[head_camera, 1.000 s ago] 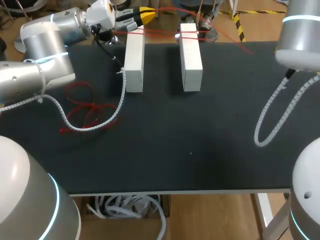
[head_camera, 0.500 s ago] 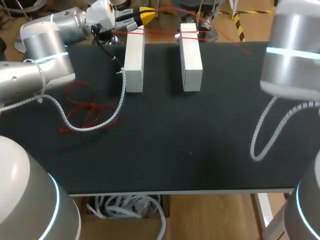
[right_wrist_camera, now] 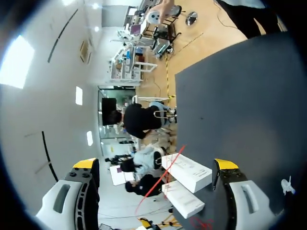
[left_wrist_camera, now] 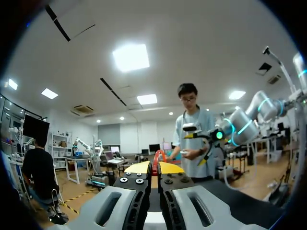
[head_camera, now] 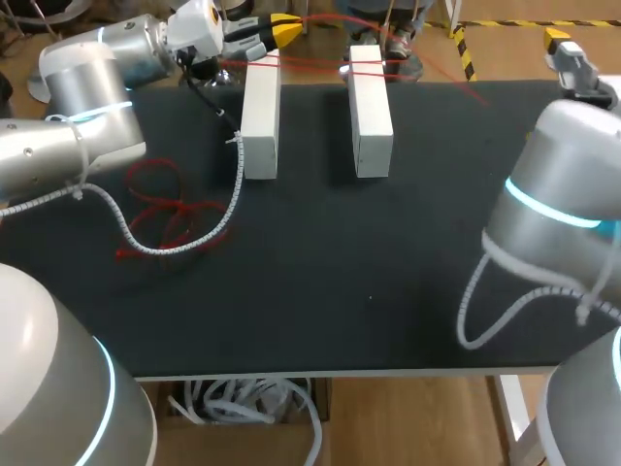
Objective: Grab the tape and strap the tape.
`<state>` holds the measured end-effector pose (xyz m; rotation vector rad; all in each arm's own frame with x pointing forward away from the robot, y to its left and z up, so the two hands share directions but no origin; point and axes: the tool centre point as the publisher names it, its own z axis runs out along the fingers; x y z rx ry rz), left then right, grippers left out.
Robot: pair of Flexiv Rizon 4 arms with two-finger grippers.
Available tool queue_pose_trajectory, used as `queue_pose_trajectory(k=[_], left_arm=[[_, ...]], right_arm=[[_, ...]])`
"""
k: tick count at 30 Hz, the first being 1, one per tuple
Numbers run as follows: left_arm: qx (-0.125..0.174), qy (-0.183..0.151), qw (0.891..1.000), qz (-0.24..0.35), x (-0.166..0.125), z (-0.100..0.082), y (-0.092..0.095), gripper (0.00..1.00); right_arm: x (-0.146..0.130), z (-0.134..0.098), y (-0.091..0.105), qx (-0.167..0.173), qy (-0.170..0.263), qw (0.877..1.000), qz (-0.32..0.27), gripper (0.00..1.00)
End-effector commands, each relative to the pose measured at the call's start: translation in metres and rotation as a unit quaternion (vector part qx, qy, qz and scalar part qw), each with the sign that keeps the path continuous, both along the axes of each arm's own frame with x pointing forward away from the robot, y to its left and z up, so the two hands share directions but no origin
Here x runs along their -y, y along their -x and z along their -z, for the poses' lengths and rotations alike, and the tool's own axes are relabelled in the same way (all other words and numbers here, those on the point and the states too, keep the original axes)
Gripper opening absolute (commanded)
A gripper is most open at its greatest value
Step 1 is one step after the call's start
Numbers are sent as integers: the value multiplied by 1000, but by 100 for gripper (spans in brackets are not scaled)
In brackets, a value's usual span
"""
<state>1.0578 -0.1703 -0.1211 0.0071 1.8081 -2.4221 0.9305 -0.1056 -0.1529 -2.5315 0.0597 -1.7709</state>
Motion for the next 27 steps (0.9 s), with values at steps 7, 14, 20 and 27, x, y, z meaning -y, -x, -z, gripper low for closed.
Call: queue_pose_trajectory(k=[7, 14, 20, 27], left_arm=[[1, 2, 1000, 0, 0, 1, 0, 0], [1, 2, 1000, 0, 0, 1, 0, 0], [1, 2, 1000, 0, 0, 1, 0, 0], [1, 2, 1000, 0, 0, 1, 0, 0]], right_arm=[[-17, 1, -13, 62, -22, 994, 90, 100], [-16, 7, -24, -18, -21, 993, 112, 100], [-19, 11, -29, -57, -55, 990, 120, 100], [-26, 15, -26, -66, -94, 986, 120, 100]])
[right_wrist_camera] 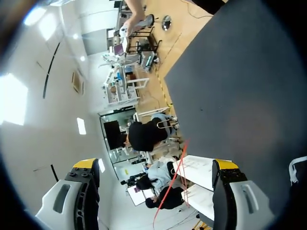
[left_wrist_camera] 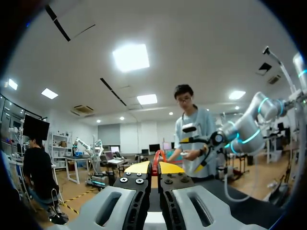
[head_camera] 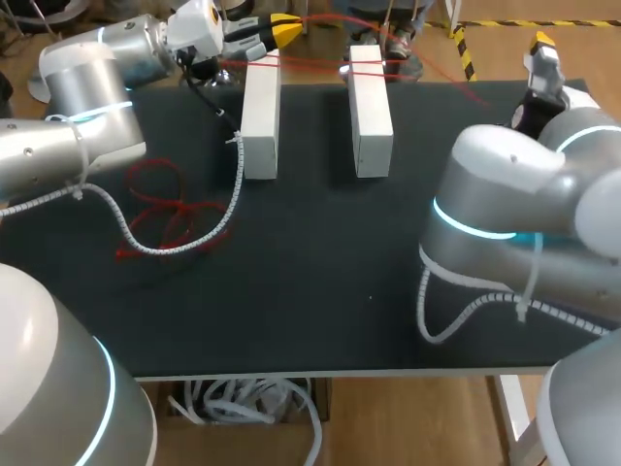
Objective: Grab the tape and strap the tape.
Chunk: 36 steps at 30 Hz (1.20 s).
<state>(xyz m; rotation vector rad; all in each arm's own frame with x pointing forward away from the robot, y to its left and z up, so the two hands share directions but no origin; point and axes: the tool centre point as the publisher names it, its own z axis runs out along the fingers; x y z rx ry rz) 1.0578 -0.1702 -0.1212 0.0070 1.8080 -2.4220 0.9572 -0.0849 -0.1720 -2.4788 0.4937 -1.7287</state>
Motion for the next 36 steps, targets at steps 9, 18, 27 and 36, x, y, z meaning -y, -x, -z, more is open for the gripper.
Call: queue_pose_trajectory(k=[9, 18, 27, 36], left_arm=[[1, 2, 1000, 0, 0, 1, 0, 0], [1, 2, 1000, 0, 0, 1, 0, 0], [1, 2, 1000, 0, 0, 1, 0, 0], [1, 2, 1000, 0, 0, 1, 0, 0]], right_arm=[[-9, -1, 4, 6, -21, 1000, 1, 100], [-11, 5, 9, 91, -27, 995, -27, 100], [-12, -9, 5, 128, -28, 991, -28, 100], [-12, -9, 5, 128, -28, 991, -28, 100]])
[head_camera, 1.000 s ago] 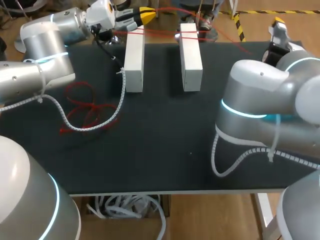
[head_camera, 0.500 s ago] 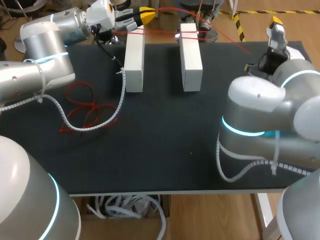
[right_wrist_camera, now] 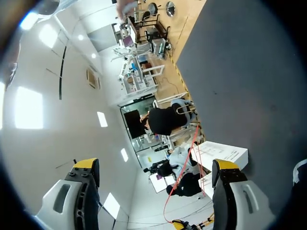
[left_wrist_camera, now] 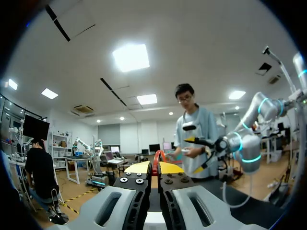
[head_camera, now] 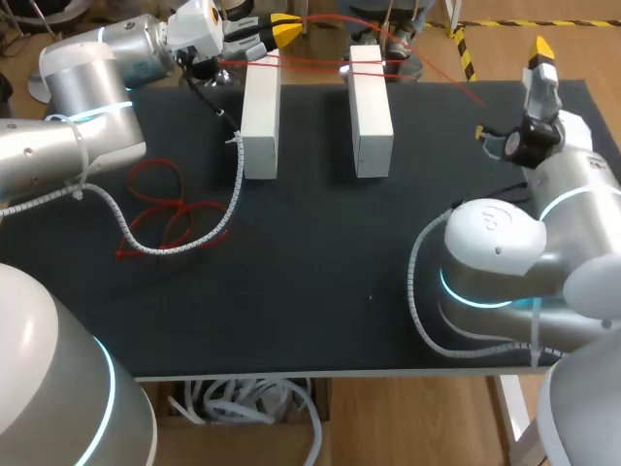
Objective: Grab the tape and strap the tape.
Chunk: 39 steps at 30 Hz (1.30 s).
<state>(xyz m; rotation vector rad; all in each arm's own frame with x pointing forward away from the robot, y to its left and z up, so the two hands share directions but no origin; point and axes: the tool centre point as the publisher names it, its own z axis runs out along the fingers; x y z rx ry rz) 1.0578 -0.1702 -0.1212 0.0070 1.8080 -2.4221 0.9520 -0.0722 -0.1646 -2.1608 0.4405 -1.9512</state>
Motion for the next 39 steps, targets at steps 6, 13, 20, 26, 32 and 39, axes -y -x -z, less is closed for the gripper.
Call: queue_pose_trajectory(k=[6, 13, 20, 26, 32, 39], left_arm=[[1, 2, 1000, 0, 0, 1, 0, 0], [1, 2, 1000, 0, 0, 1, 0, 0], [1, 2, 1000, 0, 0, 1, 0, 0], [1, 2, 1000, 0, 0, 1, 0, 0], [1, 2, 1000, 0, 0, 1, 0, 0], [1, 2, 1000, 0, 0, 1, 0, 0]], right_arm=[[1, -1, 0, -3, 0, 1000, -1, 100], [3, 1, -2, 23, -19, 1000, 3, 100], [8, 9, -8, 41, -46, 998, 23, 100], [0, 14, -24, 40, -57, 997, 41, 100], [-10, 13, -37, 36, -66, 996, 46, 100], [-17, 15, -56, 43, -71, 995, 56, 100]])
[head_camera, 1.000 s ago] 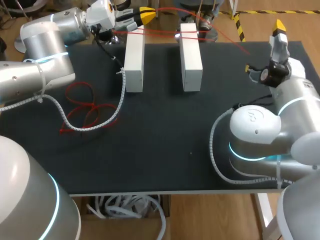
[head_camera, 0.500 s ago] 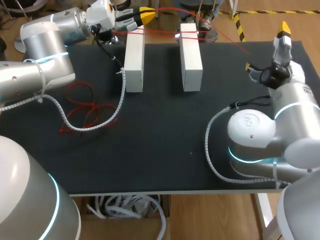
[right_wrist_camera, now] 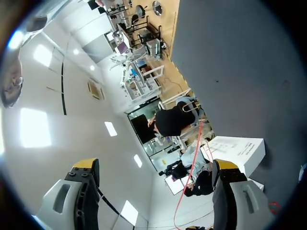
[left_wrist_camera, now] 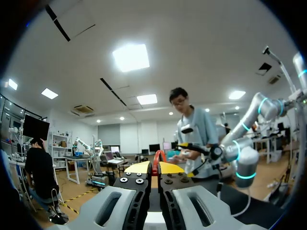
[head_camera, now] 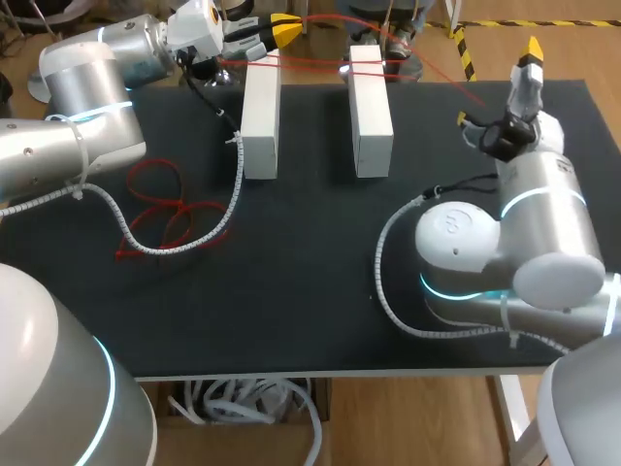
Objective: Grab the tape and strap the tape.
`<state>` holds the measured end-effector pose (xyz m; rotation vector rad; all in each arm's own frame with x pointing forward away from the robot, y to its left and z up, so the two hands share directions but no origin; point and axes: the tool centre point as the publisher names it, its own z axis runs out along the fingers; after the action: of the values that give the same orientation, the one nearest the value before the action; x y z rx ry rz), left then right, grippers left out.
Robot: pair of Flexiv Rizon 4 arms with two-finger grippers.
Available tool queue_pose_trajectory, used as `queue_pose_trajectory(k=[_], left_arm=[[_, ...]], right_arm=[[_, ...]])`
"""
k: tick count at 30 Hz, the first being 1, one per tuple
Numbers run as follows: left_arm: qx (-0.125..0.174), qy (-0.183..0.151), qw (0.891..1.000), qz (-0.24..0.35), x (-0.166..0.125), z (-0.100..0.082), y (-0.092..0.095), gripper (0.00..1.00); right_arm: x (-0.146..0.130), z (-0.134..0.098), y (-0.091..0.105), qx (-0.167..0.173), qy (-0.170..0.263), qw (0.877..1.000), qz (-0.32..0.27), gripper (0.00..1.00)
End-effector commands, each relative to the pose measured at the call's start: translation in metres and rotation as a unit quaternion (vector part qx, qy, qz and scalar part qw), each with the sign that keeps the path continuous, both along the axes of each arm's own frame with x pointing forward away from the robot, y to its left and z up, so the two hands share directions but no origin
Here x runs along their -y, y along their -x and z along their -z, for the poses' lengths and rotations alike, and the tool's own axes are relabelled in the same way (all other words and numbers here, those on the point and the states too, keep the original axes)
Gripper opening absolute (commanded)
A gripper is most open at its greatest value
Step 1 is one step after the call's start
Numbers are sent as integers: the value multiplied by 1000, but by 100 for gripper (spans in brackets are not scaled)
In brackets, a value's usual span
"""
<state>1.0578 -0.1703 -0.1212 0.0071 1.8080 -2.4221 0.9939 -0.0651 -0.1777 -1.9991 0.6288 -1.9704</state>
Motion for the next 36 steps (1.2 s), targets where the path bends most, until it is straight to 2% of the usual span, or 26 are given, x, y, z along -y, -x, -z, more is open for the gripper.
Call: queue_pose_trajectory(k=[1, 8, 18, 32, 36], left_arm=[[1, 2, 1000, 0, 0, 1, 0, 0], [1, 2, 1000, 0, 0, 1, 0, 0], [1, 2, 1000, 0, 0, 1, 0, 0], [1, 2, 1000, 0, 0, 1, 0, 0], [1, 2, 1000, 0, 0, 1, 0, 0]], right_arm=[[-10, 2, -17, 5, -2, 1000, 21, 100], [-13, 10, -32, 19, 2, 1000, 18, 100], [-6, 13, -41, 21, 14, 999, 21, 100], [1, 6, -46, 23, 16, 999, 29, 100], [3, 3, -43, 22, 16, 999, 28, 96]])
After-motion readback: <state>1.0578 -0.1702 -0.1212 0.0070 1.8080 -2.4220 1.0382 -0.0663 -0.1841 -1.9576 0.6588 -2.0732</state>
